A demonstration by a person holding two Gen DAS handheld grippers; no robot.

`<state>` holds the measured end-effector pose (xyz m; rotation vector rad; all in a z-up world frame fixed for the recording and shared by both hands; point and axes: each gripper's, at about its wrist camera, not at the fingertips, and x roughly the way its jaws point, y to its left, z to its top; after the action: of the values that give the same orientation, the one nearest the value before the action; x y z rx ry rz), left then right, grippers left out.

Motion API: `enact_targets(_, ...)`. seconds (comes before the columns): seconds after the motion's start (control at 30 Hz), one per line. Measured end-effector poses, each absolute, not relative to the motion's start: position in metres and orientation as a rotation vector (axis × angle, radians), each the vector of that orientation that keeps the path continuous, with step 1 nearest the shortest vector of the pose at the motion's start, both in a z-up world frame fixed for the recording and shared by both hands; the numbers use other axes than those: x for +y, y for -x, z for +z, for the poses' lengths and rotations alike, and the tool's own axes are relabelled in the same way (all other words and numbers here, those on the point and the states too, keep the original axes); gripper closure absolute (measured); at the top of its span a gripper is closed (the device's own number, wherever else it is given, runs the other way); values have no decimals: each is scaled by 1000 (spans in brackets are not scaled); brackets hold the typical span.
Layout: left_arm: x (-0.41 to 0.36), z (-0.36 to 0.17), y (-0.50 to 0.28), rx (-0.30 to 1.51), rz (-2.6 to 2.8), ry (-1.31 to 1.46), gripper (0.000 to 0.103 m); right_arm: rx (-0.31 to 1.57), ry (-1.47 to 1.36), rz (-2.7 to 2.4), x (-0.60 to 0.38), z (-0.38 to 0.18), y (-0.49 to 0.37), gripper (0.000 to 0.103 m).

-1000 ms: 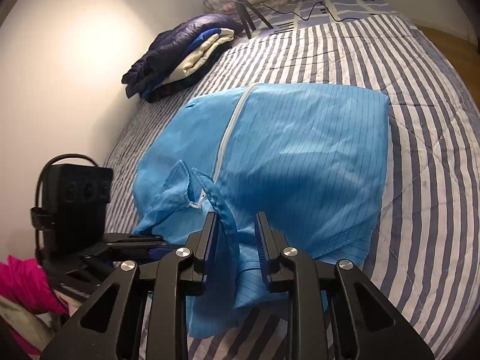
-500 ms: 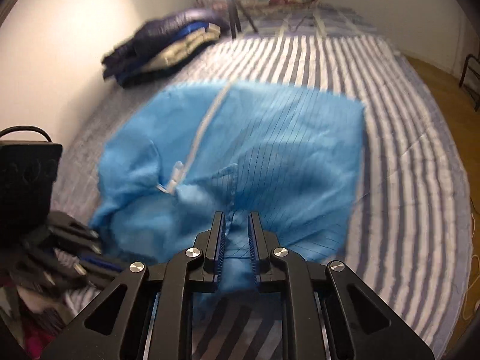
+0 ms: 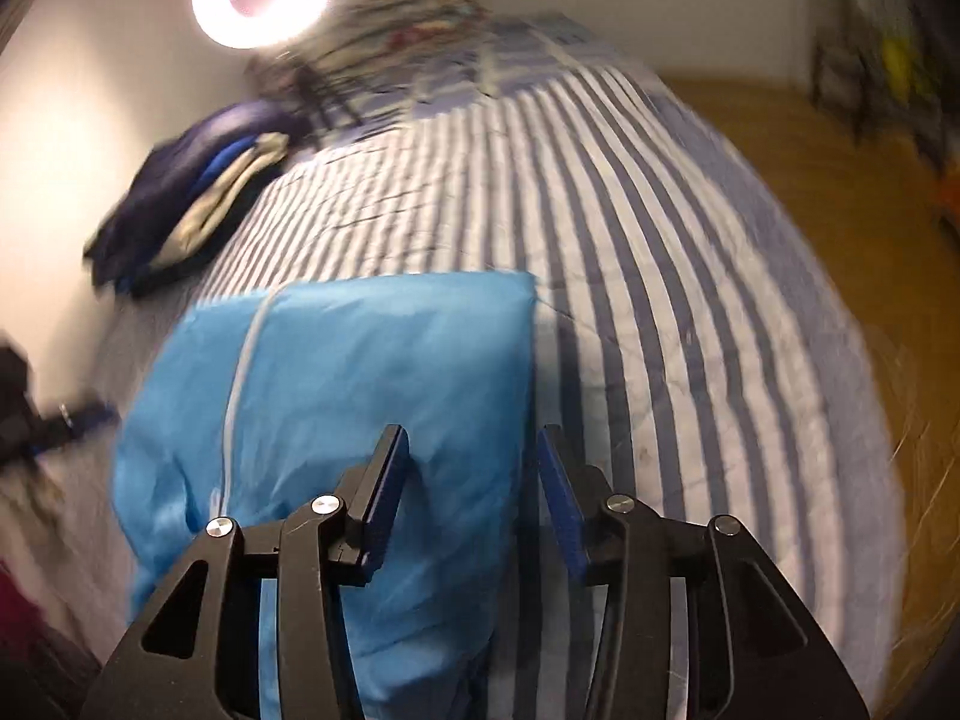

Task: Fold large clothes
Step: 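Grasp the bundle's edge with the left tool while the right tool grasps beside it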

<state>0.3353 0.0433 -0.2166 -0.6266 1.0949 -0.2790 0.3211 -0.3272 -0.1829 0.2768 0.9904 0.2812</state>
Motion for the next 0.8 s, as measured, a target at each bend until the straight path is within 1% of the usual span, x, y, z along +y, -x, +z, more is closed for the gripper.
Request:
enact_targets(0.07, 35, -226, -338, 1111, -310, 642, 54, 1001, -393, 292, -340, -192, -331, 60)
enact_targets(0.13, 30, -232, -338, 1136, -340, 642, 96, 997, -496, 318, -350, -199, -343, 60)
enact_targets(0.2, 22, -233, -333, 1130, -346, 631, 98, 986, -542, 340, -353, -201, -353, 60)
enact_targets(0.23, 21, -235, -331, 1123, -346, 627, 100, 980, -558, 355, -353, -202, -358, 68)
enact_targets(0.27, 20, -234, -327, 1121, -347, 622, 100, 972, -571, 373, -352, -201, -365, 88)
enact_targets(0.3, 17, -234, -324, 1119, -347, 617, 100, 972, -571, 390, -349, -201, -372, 94)
enact_targets(0.37, 11, -239, -312, 1122, -339, 562, 100, 944, -532, 384, -340, -197, -380, 97)
enact_targets(0.43, 4, -242, -312, 1137, -338, 513, 100, 945, -444, 352, -331, -196, -390, 97)
enact_targets(0.5, 3, -238, -313, 1132, -318, 488, 100, 1002, -356, 316, -322, -204, -394, 97)
enact_targets(0.6, 3, -229, -320, 1108, -311, 464, 100, 1027, -258, 337, -313, -197, -385, 97)
enact_targets(0.63, 5, -222, -321, 1101, -310, 449, 98, 1038, -201, 327, -311, -192, -378, 97)
enact_targets(0.67, 8, -217, -321, 1091, -305, 442, 97, 1041, -157, 301, -313, -188, -372, 94)
enact_targets(0.7, 12, -211, -322, 1073, -298, 437, 95, 1040, -123, 271, -316, -184, -365, 93)
enact_targets(0.8, 14, -187, -316, 1009, -298, 420, 95, 954, -71, 232, -319, -161, -348, 93)
